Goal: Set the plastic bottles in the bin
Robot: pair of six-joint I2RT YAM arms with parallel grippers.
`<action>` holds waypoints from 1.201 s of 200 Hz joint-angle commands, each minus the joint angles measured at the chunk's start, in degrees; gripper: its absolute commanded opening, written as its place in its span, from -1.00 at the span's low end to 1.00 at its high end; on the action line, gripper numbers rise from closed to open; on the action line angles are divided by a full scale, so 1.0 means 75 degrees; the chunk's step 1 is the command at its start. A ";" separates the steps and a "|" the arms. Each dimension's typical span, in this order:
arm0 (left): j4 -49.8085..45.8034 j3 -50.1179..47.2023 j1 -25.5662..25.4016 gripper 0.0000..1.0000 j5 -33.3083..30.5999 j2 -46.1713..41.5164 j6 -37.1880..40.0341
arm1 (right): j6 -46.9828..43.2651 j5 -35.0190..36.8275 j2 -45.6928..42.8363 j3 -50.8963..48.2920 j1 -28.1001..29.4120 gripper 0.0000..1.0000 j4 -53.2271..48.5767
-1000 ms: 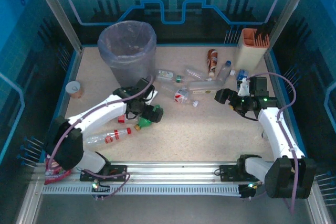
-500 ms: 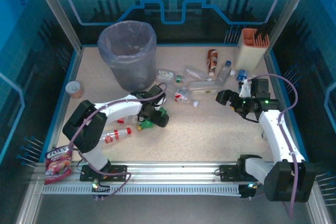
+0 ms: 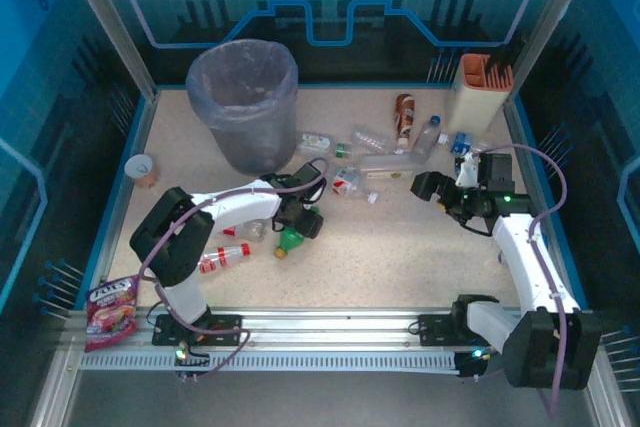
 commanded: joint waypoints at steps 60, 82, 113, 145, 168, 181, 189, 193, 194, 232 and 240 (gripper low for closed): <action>-0.0927 0.0965 -0.0116 0.10 -0.0020 -0.0535 -0.0254 | 0.0272 -0.0357 0.0357 -0.0015 -0.0110 0.99 0.0657; -0.1213 0.1315 -0.0115 0.04 0.0064 -0.0812 -0.0223 | 0.0284 -0.0369 0.0415 -0.0020 -0.0110 0.99 0.0696; -0.1768 0.2544 -0.0109 -0.03 0.0332 -0.1507 -0.0070 | 0.0238 -0.0333 0.0450 0.0007 -0.0119 0.99 0.0683; -0.2287 0.4565 0.0186 -0.18 0.0296 -0.1772 0.0150 | 0.0262 -0.0391 0.0463 -0.0020 -0.0122 0.99 0.0707; -0.2513 0.5941 0.0787 -0.30 0.0309 -0.1634 0.0157 | 0.0272 -0.0374 0.0371 -0.0099 -0.0117 0.99 0.0719; -0.2350 0.6432 0.1276 -0.42 0.0437 -0.1594 0.0146 | 0.0272 -0.0380 0.0323 -0.0123 -0.0119 0.99 0.0708; -0.2225 0.6672 0.1604 -0.52 0.0450 -0.1565 0.0106 | 0.0266 -0.0386 0.0302 -0.0127 -0.0120 0.99 0.0679; -0.2144 0.6759 0.1770 -0.59 0.0436 -0.1544 0.0074 | 0.0254 -0.0396 0.0290 -0.0119 -0.0119 0.99 0.0645; -0.2124 0.6776 0.1800 -0.60 0.0437 -0.1544 0.0069 | 0.0251 -0.0400 0.0288 -0.0118 -0.0120 0.99 0.0641; -0.0920 0.7030 0.3084 -1.00 0.0264 -0.1343 -0.0348 | 0.0289 -0.0487 0.0114 -0.0198 -0.0121 0.99 0.0559; -0.0628 0.7010 0.3296 -1.00 0.0286 -0.1320 -0.0501 | 0.0284 -0.0477 0.0052 -0.0230 -0.0115 0.99 0.0522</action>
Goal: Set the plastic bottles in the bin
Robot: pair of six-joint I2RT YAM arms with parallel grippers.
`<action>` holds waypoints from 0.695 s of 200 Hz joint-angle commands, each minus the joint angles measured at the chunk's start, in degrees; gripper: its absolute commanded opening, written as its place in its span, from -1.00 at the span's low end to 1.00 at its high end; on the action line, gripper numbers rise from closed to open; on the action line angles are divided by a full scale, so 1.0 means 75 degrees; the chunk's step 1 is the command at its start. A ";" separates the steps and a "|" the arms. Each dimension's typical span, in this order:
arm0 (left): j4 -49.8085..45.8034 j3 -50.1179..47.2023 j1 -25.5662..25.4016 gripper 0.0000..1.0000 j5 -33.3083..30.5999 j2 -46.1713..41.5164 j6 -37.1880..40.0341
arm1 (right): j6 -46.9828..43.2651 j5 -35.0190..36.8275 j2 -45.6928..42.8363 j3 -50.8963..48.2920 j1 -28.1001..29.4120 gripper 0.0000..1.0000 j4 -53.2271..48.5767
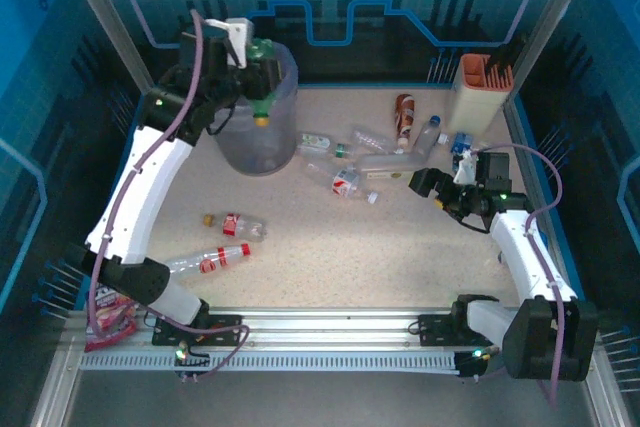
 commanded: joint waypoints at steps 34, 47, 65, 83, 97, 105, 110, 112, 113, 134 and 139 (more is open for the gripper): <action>0.1017 0.0768 0.1211 -1.00 -0.0023 0.0823 -0.0550 | -0.0086 -0.0006 -0.0480 -0.0199 -0.0112 0.99 -0.0390; 0.0581 0.1396 0.1392 -1.00 0.0026 0.1452 -0.0333 | -0.0145 0.0008 -0.0505 -0.0209 -0.0115 0.99 -0.0467; -0.0171 0.2588 0.1516 -1.00 -0.0092 0.2471 0.0106 | -0.0198 -0.0014 -0.0534 -0.0220 -0.0110 0.99 -0.0550; -0.0963 0.3697 0.1533 -1.00 -0.0168 0.3429 0.0482 | -0.0209 -0.0020 -0.0630 -0.0276 -0.0116 0.99 -0.0616; -0.1251 0.4043 0.1541 -1.00 -0.0191 0.3894 0.0661 | -0.0168 -0.0032 -0.0732 -0.0356 -0.0110 0.99 -0.0633; -0.1241 0.4033 0.1554 -1.00 -0.0193 0.4036 0.0730 | -0.0175 -0.0028 -0.0786 -0.0396 -0.0112 0.99 -0.0634; -0.1230 0.4027 0.1580 -1.00 -0.0194 0.4132 0.0752 | -0.0171 -0.0016 -0.0802 -0.0403 -0.0122 0.99 -0.0637; -0.1230 0.4023 0.1588 -1.00 -0.0193 0.4170 0.0747 | -0.0180 -0.0010 -0.0808 -0.0402 -0.0117 0.99 -0.0644; -0.1230 0.4022 0.1601 -1.00 -0.0187 0.4190 0.0742 | -0.0190 -0.0007 -0.0809 -0.0406 -0.0117 0.99 -0.0645; -0.1393 0.4014 0.1679 -1.00 -0.0061 0.4555 0.0774 | -0.0370 0.0077 -0.0754 -0.0301 -0.0128 0.99 -0.0822; -0.1479 0.3978 0.1680 -1.00 0.0012 0.4628 0.0808 | -0.0405 0.0086 -0.0741 -0.0259 -0.0117 0.99 -0.0870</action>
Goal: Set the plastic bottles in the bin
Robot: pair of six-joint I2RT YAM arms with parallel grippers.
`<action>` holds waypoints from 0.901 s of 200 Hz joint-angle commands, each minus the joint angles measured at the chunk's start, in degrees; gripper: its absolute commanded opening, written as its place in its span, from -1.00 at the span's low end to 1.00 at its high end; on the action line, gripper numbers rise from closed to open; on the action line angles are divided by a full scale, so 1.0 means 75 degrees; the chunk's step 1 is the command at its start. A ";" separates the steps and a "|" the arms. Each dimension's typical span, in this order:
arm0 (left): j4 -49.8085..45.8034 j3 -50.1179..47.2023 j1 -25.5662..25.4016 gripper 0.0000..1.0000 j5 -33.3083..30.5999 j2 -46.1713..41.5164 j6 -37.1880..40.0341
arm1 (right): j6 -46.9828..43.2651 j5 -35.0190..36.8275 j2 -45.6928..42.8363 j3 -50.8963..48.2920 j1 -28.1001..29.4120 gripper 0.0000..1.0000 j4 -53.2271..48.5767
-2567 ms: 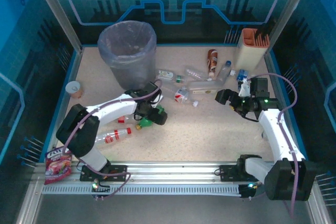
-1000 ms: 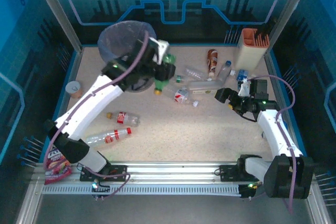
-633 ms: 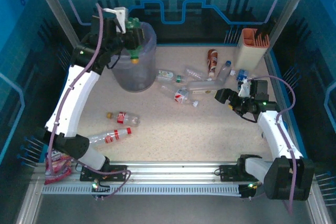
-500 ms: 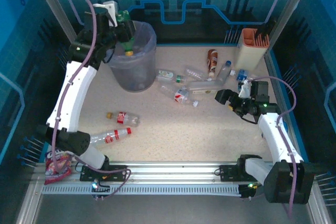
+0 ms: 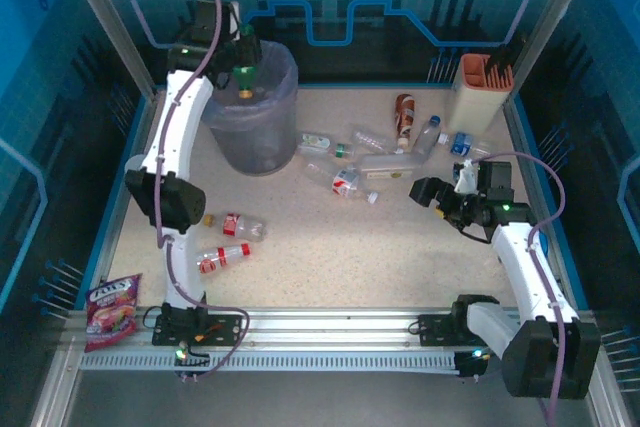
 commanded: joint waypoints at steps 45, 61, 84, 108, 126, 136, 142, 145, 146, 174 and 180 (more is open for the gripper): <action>-0.0628 -0.1135 0.0132 -1.00 0.0856 0.0445 0.0564 | -0.0305 0.0116 0.0015 0.0023 -0.0126 0.99 -0.0284; -0.0419 -0.1544 0.0132 -0.99 0.0917 0.0465 0.0450 | -0.0303 0.0100 0.0061 0.0010 -0.0112 0.99 -0.0224; -0.0327 -0.1672 0.0137 -0.61 0.0897 0.0541 0.0281 | -0.0380 0.0107 0.0154 0.0123 -0.0122 0.99 -0.0262; -0.0324 -0.1595 0.0132 -0.25 0.1004 0.0508 0.0157 | -0.0447 0.0125 0.0212 0.0244 -0.0125 0.99 -0.0285; -0.0448 -0.1397 0.0135 0.34 0.1043 0.0482 0.0120 | -0.0460 0.0108 0.0249 0.0290 -0.0125 0.99 -0.0301; -0.0534 -0.1252 0.0132 0.63 0.1049 0.0482 0.0134 | -0.0467 0.0090 0.0261 0.0283 -0.0123 0.99 -0.0300; -0.0576 -0.1165 0.0132 0.73 0.1042 0.0494 0.0153 | -0.0465 0.0082 0.0270 0.0290 -0.0120 0.99 -0.0300; -0.0598 -0.1125 0.0134 0.77 0.1053 0.0494 0.0175 | -0.0471 0.0084 0.0273 0.0290 -0.0127 0.99 -0.0300; -0.0603 -0.1106 0.0133 0.79 0.1048 0.0500 0.0182 | -0.0472 0.0081 0.0273 0.0285 -0.0121 0.99 -0.0300; -0.0987 -0.0492 0.0132 0.98 0.1066 0.0559 0.0266 | -0.0505 0.0055 0.0314 0.0354 -0.0123 0.99 -0.0341; -0.1034 -0.0389 0.0133 0.98 0.1077 0.0533 0.0269 | -0.0518 0.0055 0.0320 0.0397 -0.0122 0.99 -0.0358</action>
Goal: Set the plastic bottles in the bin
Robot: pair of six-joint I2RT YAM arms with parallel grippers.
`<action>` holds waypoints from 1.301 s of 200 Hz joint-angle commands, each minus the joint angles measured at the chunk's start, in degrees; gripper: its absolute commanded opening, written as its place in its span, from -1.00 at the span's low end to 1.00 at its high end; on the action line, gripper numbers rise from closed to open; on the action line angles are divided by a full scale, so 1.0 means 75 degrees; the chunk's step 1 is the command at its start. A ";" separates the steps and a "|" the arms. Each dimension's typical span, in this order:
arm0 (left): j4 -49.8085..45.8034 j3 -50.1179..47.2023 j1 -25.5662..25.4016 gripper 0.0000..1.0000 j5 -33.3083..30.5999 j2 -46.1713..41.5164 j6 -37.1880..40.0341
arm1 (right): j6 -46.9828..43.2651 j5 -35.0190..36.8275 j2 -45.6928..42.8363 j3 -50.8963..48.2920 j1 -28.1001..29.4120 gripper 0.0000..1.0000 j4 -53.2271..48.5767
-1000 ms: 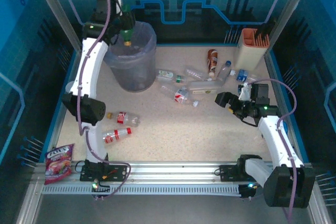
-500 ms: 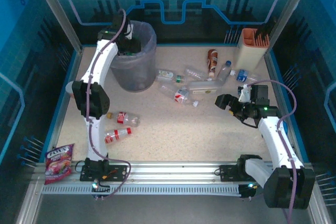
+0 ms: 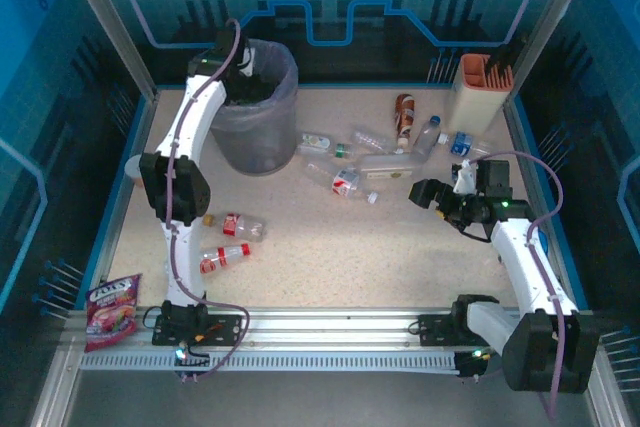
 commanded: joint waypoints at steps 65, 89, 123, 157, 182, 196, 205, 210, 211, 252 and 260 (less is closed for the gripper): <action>-0.0883 0.1539 0.0023 0.99 -0.0171 -0.1457 -0.0025 | -0.0202 -0.0092 0.0238 0.0516 -0.0121 0.99 -0.0134; -0.1351 0.1492 -0.0036 0.92 -0.0265 -0.2364 -0.0266 | -0.0185 -0.0144 0.0335 0.0517 -0.0128 0.99 -0.0031; -0.1885 0.0183 -0.0082 0.91 -0.0726 -0.3999 -0.0774 | -0.0160 -0.0247 0.0499 0.0550 -0.0119 0.99 0.0115; -0.1573 -0.2923 0.0158 0.77 -0.0739 -0.6314 -0.1787 | -0.0217 -0.0206 0.0522 0.0573 -0.0124 0.99 0.0085; -0.1628 -0.4778 0.0196 0.83 -0.0562 -0.7587 -0.2807 | -0.0338 -0.0194 0.0638 0.0631 -0.0121 0.99 -0.0037; -0.1632 -0.5986 0.0214 0.84 -0.0621 -0.8181 -0.3583 | -0.0361 -0.0159 0.0639 0.0663 -0.0118 0.99 -0.0072; -0.1602 -0.6786 0.0296 0.90 -0.0446 -0.8528 -0.4197 | -0.0387 -0.0168 0.0650 0.0689 -0.0128 0.99 -0.0101; -0.1509 -0.7247 0.0324 0.91 -0.0325 -0.8718 -0.4567 | -0.0401 -0.0169 0.0653 0.0721 -0.0123 0.99 -0.0117; -0.1492 -0.7333 0.0331 0.91 -0.0301 -0.8745 -0.4639 | -0.0404 -0.0169 0.0658 0.0723 -0.0120 0.99 -0.0124; -0.0498 -1.0496 0.0461 0.95 -0.0075 -0.9769 -0.7034 | -0.0669 -0.0047 0.0671 0.0885 -0.0126 0.99 -0.0411; -0.0281 -1.0931 0.0535 0.94 -0.0122 -0.9765 -0.7265 | -0.0730 0.0023 0.0662 0.0890 -0.0125 0.99 -0.0468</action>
